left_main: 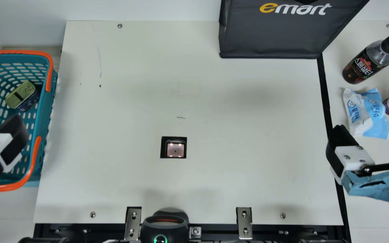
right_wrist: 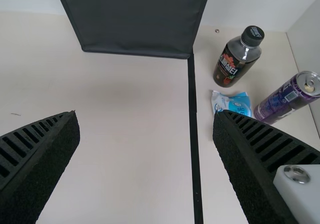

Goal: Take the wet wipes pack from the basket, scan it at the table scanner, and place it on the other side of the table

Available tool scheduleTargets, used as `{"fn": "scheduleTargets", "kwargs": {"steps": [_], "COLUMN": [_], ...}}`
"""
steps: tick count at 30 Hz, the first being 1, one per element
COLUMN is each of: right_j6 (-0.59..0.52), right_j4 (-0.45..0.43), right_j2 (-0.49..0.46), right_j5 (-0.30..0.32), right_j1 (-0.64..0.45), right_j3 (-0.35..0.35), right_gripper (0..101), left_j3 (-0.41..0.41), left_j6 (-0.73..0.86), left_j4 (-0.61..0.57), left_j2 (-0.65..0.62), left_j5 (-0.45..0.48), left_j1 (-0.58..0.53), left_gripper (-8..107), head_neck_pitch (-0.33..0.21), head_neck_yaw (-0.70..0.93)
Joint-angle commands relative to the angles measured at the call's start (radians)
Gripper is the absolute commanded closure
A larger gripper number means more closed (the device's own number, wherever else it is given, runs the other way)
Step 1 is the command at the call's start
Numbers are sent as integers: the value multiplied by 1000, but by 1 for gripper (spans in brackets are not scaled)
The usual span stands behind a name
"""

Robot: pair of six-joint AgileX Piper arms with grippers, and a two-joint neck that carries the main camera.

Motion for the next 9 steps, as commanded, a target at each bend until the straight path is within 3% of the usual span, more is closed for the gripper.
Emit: {"fn": "scheduleTargets", "kwargs": {"steps": [1,9], "right_j6": [0,0], "right_j4": [0,0], "right_j2": [0,0], "right_j5": [0,-1], "right_j1": [0,0], "right_j3": [0,0], "right_gripper": [6,6], "left_j3": [0,0], "left_j6": [0,0], "left_j4": [0,0], "left_j2": [0,0], "left_j5": [0,0], "left_j1": [0,0], "left_gripper": [9,9], "head_neck_pitch": [-29,-29], "head_neck_yaw": [2,2]}}
